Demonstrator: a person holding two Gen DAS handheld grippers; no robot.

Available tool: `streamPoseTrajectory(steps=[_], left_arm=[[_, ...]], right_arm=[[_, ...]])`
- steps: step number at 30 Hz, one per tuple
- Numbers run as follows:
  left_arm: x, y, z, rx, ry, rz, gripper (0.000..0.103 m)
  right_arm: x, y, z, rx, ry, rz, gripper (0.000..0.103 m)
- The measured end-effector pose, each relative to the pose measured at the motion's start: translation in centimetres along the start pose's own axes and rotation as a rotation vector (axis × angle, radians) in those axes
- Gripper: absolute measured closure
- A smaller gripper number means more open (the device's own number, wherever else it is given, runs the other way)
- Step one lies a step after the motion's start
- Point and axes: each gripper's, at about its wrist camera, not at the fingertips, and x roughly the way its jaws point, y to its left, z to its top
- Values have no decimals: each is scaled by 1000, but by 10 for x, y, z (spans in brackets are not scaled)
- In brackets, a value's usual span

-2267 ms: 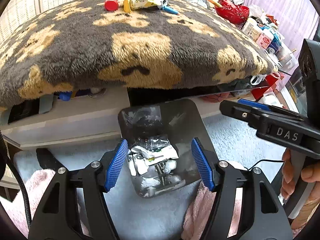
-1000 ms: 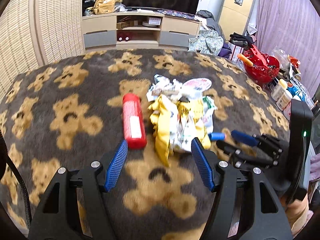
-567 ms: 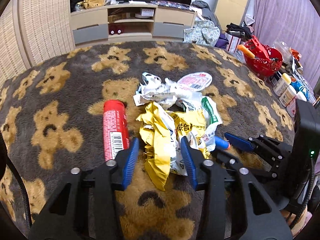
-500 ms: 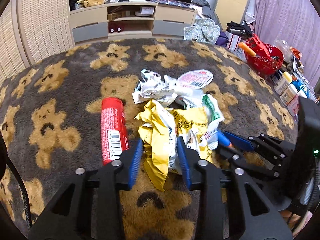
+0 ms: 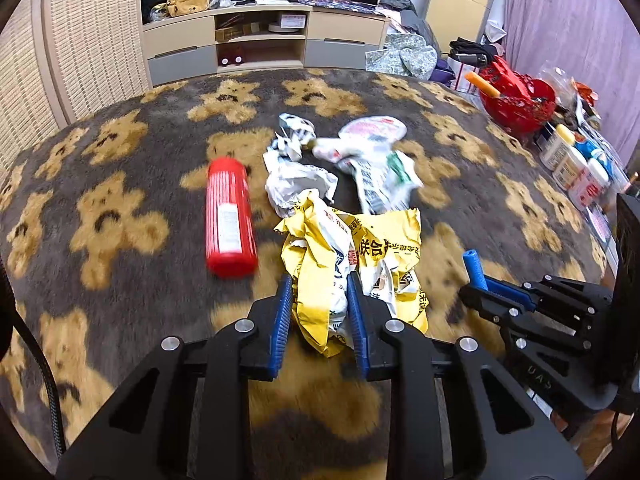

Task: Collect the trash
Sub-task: 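Carry both items down into the dark bin and open both grippers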

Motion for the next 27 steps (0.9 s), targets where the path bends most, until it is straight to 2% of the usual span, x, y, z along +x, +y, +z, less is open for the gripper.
streamPoseTrajectory(steps=[9,18,27], left_arm=[[-48,-14,-54,-9,-5,-31,78],[-106,-23,-120,-30,-53,-40,78],[-120,-33,-167,-37,-36,-63,77]], right_arm=[[-44,13,-37,43,0,22,90],[-90,33,-82,66,-1,44,89],[-108,36,-126,98,27,39,89]])
